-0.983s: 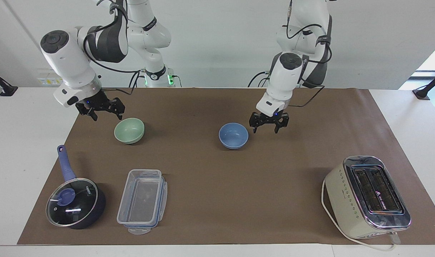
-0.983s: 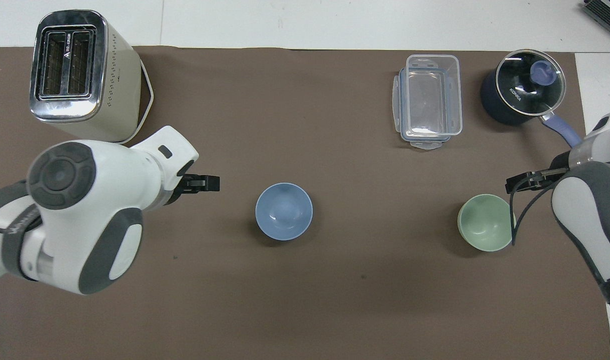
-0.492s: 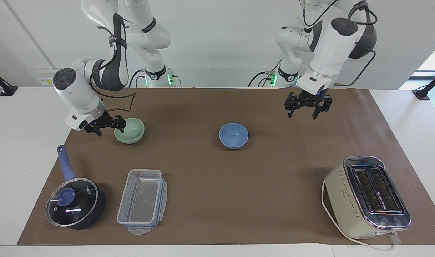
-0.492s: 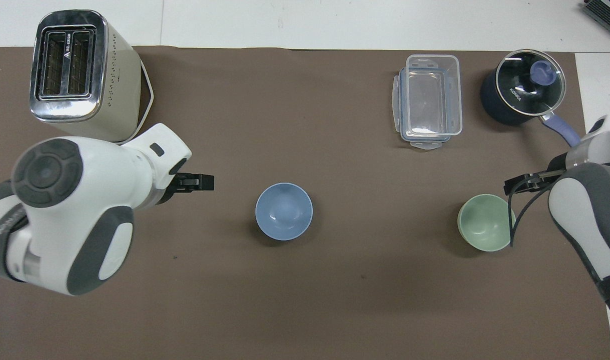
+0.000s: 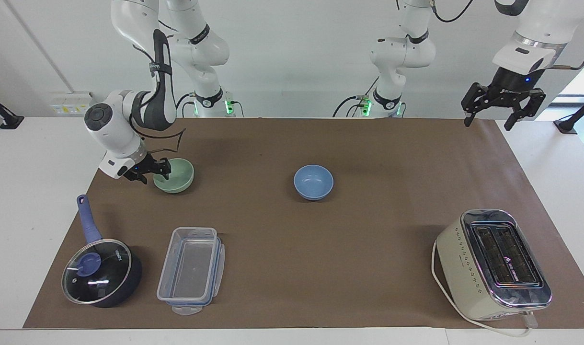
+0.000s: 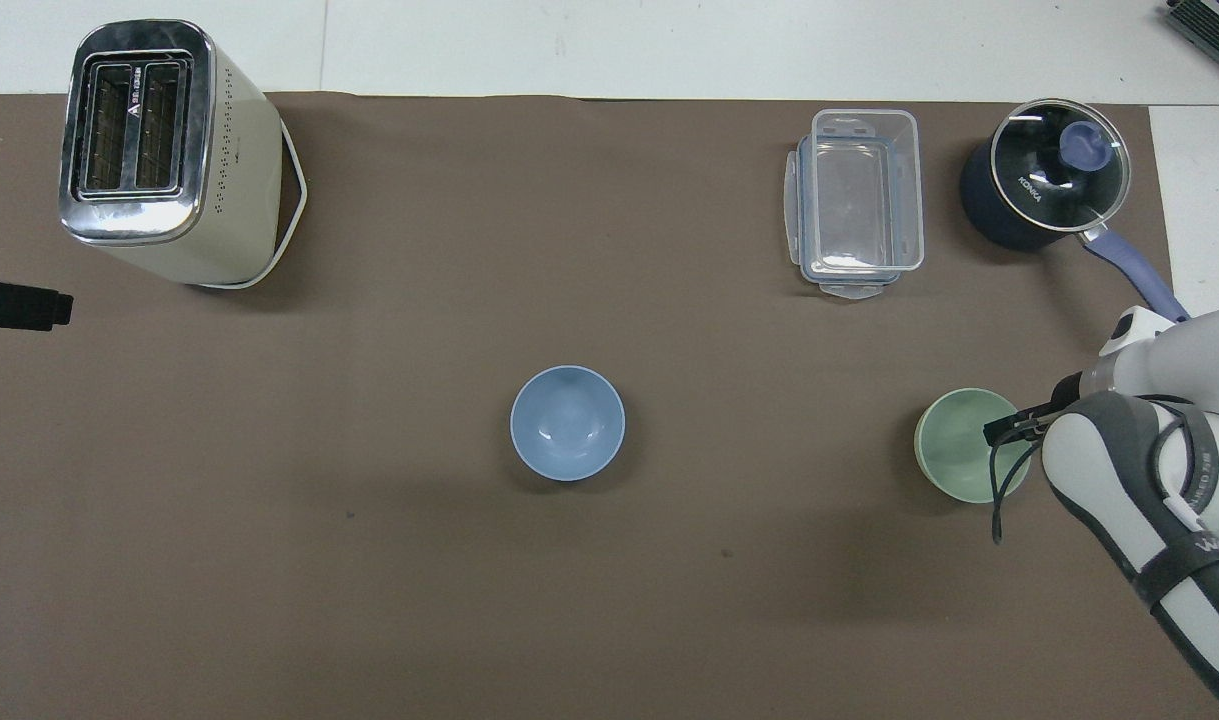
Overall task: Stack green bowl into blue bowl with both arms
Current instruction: 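Grasp the green bowl rim and carry it toward the blue bowl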
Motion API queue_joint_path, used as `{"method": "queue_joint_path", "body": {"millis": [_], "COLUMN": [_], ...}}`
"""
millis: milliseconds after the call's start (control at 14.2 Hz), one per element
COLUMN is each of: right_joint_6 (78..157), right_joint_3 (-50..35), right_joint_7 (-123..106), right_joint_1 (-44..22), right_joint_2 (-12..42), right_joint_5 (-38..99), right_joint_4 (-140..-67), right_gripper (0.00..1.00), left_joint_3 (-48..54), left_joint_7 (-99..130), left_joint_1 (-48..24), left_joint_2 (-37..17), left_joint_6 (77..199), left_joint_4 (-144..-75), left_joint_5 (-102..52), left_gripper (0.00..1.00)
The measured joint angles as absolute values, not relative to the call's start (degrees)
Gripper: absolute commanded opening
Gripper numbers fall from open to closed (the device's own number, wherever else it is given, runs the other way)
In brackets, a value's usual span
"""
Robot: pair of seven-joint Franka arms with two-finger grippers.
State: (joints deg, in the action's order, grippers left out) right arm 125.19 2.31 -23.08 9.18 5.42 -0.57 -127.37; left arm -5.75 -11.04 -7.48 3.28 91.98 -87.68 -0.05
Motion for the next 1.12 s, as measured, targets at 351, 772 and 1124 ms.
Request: {"method": "queue_joint_path", "body": {"millis": [351,772,1124], "right_joint_6": [124.98,121.19,111.0], "right_joint_3": [2.26,1.98,1.34], "right_joint_7": [-23.08,-23.31,-23.82], "right_joint_1": [10.03,10.0,9.42], "right_joint_2": [5.18,4.97,4.79], "right_joint_5": [0.57,0.91,5.88], "right_joint_4": [-127.44,-124.75,-115.25], "right_gripper": [0.0,0.0,0.0], "left_joint_3": [-5.55,-5.42,-5.34], "left_joint_7": [-11.12,-11.12,-11.12], "left_joint_1": [-7.12,-7.1,-7.07], "left_joint_2": [2.3,1.56,2.63], "left_joint_6": [85.13,83.67,82.37], "left_joint_4": [-84.61,-83.3,-83.36], "left_joint_5": [-0.16,-2.59,-2.63], "left_gripper": [1.0,1.0,1.0]}}
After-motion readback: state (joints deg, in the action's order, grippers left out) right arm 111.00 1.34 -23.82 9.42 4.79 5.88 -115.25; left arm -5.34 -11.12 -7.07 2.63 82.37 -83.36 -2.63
